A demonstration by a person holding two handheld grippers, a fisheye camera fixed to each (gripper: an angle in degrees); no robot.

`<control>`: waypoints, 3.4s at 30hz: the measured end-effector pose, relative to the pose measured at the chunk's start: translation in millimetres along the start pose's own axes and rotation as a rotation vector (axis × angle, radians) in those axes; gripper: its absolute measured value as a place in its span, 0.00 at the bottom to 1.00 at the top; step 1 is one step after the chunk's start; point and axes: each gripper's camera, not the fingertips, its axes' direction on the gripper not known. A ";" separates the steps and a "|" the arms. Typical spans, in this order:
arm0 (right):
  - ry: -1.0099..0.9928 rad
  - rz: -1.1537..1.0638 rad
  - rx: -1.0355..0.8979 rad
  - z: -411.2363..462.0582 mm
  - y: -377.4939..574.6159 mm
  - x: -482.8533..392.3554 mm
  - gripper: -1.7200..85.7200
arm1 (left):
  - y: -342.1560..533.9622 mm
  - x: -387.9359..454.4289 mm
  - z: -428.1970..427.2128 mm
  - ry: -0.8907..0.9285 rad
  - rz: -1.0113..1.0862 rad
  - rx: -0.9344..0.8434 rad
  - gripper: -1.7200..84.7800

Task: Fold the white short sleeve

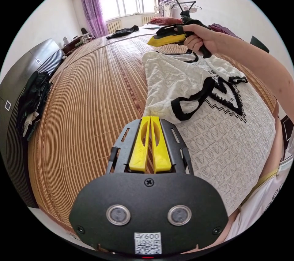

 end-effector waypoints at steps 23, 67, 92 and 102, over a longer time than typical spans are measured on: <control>0.633 -0.668 -0.227 99.2 208.0 -1.3 0.01 | 57.0 -13.2 -44.5 0.006 -0.081 0.303 0.03; 0.964 -0.726 -0.128 148.5 423.6 185.8 0.02 | 115.6 68.6 -64.6 0.005 0.201 0.178 0.06; 0.832 -0.469 -0.094 66.9 402.2 124.1 0.01 | 91.0 -47.9 -148.3 0.179 0.103 0.312 0.03; 0.792 -0.500 0.284 -162.7 524.2 29.8 0.05 | 79.1 -73.1 -176.0 -0.121 0.156 0.099 0.10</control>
